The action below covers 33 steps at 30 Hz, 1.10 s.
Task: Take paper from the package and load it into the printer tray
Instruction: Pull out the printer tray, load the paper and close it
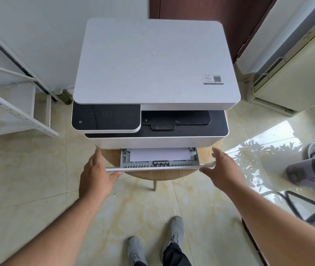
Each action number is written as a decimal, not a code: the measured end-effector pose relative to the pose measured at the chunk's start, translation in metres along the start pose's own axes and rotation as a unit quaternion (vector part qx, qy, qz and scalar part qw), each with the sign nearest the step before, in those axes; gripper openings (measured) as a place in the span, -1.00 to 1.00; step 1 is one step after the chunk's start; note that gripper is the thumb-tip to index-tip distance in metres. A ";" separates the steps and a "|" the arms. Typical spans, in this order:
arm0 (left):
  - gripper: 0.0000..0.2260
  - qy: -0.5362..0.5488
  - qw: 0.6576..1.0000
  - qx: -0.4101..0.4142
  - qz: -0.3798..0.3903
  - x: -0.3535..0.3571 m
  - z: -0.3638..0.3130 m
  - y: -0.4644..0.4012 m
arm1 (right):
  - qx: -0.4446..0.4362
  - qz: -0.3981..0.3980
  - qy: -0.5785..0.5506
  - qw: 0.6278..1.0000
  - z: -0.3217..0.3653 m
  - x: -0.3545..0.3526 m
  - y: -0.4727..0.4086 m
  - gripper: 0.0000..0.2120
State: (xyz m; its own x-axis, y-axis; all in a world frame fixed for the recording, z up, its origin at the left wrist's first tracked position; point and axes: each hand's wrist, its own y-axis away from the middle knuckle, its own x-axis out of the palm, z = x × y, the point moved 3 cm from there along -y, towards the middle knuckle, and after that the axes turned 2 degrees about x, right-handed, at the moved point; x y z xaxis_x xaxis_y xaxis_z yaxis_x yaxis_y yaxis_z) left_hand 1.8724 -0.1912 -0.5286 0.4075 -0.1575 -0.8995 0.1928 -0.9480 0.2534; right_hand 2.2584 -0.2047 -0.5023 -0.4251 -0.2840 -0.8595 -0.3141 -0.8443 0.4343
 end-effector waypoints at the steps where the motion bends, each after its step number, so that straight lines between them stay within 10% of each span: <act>1: -0.02 0.005 1.000 0.001 -0.002 0.001 0.000 -0.003 | 0.002 -0.002 -0.009 1.000 0.001 -0.001 -0.002 -0.23; 33: -0.35 0.237 0.970 -0.025 -0.050 0.015 0.004 -0.034 | 0.011 -0.057 -0.184 0.981 0.001 0.003 -0.025 -0.44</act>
State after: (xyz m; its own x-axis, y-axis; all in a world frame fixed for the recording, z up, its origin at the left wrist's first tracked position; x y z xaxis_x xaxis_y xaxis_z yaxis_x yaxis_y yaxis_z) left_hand 1.8682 -0.1622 -0.5529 0.7463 0.0903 -0.6595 0.2907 -0.9355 0.2008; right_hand 2.2638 -0.1837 -0.5160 -0.6633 -0.0015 -0.7484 -0.3943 -0.8492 0.3512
